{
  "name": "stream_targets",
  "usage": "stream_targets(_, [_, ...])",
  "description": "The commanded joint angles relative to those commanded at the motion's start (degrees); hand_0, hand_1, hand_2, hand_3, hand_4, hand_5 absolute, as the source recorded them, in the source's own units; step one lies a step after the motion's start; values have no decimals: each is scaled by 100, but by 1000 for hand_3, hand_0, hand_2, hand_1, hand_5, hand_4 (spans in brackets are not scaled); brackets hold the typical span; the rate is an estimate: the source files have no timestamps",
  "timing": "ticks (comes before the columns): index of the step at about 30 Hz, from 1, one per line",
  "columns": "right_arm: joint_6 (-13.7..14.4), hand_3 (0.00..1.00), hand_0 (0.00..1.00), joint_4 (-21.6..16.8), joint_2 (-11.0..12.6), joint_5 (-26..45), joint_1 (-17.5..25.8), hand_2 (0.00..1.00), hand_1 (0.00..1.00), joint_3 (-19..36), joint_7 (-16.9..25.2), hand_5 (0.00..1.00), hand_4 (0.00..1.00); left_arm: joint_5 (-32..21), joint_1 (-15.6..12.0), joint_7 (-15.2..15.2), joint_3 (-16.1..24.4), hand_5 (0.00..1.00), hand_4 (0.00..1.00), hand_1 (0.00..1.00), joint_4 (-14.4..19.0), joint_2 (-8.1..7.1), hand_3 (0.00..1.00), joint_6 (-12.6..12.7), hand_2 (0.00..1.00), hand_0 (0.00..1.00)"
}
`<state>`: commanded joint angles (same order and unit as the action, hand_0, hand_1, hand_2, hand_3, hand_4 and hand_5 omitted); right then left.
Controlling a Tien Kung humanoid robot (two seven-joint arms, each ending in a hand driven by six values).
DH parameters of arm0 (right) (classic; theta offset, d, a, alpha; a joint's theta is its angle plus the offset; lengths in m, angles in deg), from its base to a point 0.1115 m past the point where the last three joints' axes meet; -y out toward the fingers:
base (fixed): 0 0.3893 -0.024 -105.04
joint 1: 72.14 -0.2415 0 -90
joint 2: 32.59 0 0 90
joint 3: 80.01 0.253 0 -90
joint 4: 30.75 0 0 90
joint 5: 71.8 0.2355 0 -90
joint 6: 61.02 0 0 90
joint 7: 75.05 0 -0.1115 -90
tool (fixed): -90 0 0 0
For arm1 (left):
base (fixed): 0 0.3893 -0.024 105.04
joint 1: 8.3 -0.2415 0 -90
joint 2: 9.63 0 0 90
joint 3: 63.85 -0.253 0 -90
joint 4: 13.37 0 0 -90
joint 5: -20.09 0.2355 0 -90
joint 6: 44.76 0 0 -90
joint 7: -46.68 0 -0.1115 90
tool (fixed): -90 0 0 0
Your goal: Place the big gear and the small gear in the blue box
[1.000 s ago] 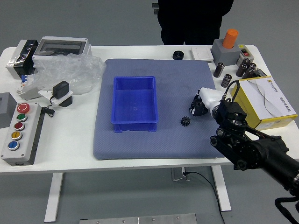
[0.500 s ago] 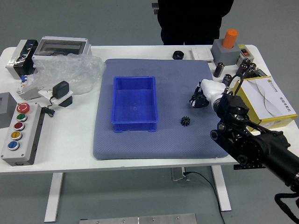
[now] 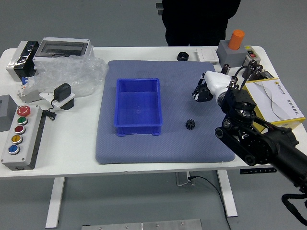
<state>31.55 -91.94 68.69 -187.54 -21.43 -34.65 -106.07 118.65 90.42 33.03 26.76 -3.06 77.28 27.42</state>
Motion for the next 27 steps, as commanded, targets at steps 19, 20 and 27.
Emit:
stream_targets(19, [-121,416,537,-640,-496,-269,-401,417,407,-178,-186,40,578,138,10,-25,95,276,625,797,0,9,836,-39,806,814])
stream_targets(20, [-117,416,537,-636,-554,-277,-411,417,407,-194,-185,40,578,152,10,-26,103,276,625,797,0,11,836,-42,806,814])
stream_targets(27, [-56,416,537,-569,-954,-327,-426,419,412,-283,-161,38,578,246,13,-34,145,276,626,797,0,22,836,-64,806,814])
